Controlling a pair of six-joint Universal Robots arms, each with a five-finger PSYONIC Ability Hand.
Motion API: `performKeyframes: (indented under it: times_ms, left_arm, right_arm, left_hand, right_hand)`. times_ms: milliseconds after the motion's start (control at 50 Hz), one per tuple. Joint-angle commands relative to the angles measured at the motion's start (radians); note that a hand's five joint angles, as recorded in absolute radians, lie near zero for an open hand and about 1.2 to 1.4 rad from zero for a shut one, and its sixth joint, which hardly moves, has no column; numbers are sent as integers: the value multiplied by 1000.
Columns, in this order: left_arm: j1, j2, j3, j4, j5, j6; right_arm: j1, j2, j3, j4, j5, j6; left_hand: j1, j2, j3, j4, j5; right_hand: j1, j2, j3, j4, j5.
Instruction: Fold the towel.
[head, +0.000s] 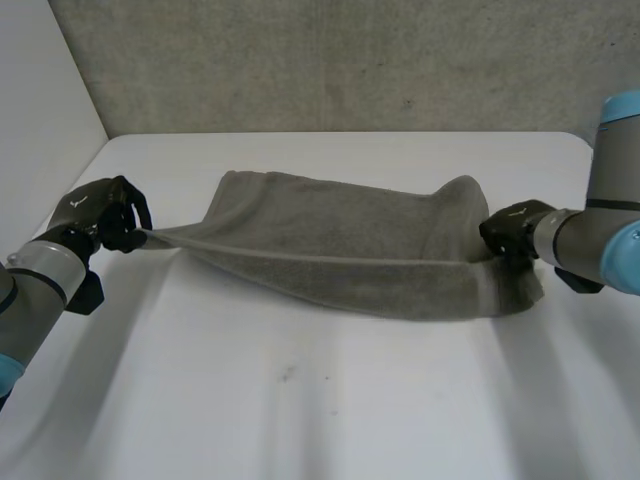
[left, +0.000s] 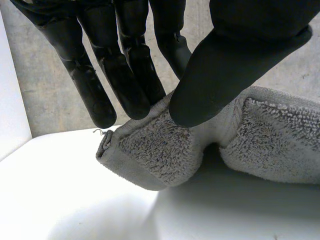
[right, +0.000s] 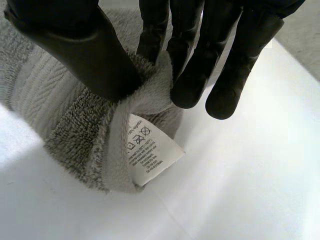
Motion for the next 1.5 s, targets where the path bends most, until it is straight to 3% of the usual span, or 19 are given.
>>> performKeyframes:
  times_ms: [20,60,120,160,220,320,420,560,660,780,840,880,980,1020,1120,1240,1340,1400,1500]
  left_arm:
    - [0,52,3,-14,0,3]
    - [4,98,4,-21,0,4]
    - [26,224,9,-37,0,3]
    - [47,353,24,-60,1,3]
    - [52,420,35,-71,1,3]
    - [52,579,139,-163,3,0]
    - [50,589,205,-238,14,0]
    - [47,511,296,-344,56,1]
    - [44,399,320,-349,55,1]
    - [12,207,484,-366,49,-4]
    - [-26,118,635,-381,37,-8]
    - [-43,77,736,-390,24,-10]
    - [-52,21,985,-404,-48,-40]
    - [-51,20,1035,-401,-71,-69]
    - [-39,20,1046,-399,-102,-207]
    - [-37,18,885,-401,-89,-240]
    - [-37,-8,553,-285,-57,-206]
    - [-37,-31,478,-245,-49,-185]
    - [-36,-117,224,-119,-39,-29]
  right_arm:
    - [-37,-200,157,-33,-45,26]
    - [-78,-320,221,-48,-106,34]
    - [-98,-387,237,-54,-137,37]
    - [-131,-529,238,-60,-184,70]
    - [-168,-673,211,-63,-220,125]
    - [-198,-805,111,-59,-266,188]
    - [-216,-830,16,-17,-273,193]
    - [-254,-792,-38,115,-290,159]
    - [-238,-639,-70,151,-267,40]
    - [-193,-524,-204,145,-229,26]
    - [-147,-402,-382,138,-161,28]
    - [-107,-280,-621,84,-82,32]
    - [-49,-159,-922,-90,4,67]
    - [-47,-158,-943,-138,21,99]
    - [-49,-183,-875,-145,20,178]
    - [-47,-204,-608,-36,-29,166]
    - [-38,-203,-334,7,-105,70]
    - [-35,-198,-143,0,-126,-23]
    - [-29,-171,86,-46,-128,-123]
  left_hand:
    - [199,178,179,177,204]
    - [199,178,179,177,204]
    - [199,178,179,177,204]
    - [199,178,179,177,204]
    - [199,178,179,177,204]
    - [199,178,179,177,204]
    - [199,178,179,177,204]
    - [199,178,179,177,204]
    - [199,178,179,177,204]
    - [199,178,179,177,204]
    - [199,178,179,177,204]
    - [199,178,179,177,204]
    - [199,178,179,177,204]
    - [199,178,179,177,204]
    - [199,178,179,177,204]
    - [199,178,179,177,204]
    - [199,178,179,177,204]
    - [199,178,179,177,204]
    - [199,178,179,177,204]
  right_hand:
    - [71,97,74,59,76]
    - [71,97,74,59,76]
    - [71,97,74,59,76]
    - [71,97,74,59,76]
    - [71,97,74,59,76]
    - [71,97,74,59,76]
    - [71,97,74,59,76]
    - [71,97,74,59,76]
    - [71,97,74,59,76]
    - [71,97,74,59,76]
    - [71,97,74,59,76]
    - [71,97,74,59,76]
    - [71,97,74,59,76]
    - [71,97,74,59,76]
    - [71,97,74,59,76]
    - [71,97,74,59,76]
    - [71,97,74,59,76]
    - [71,97,74,59,76]
    - [71,97,74,59,76]
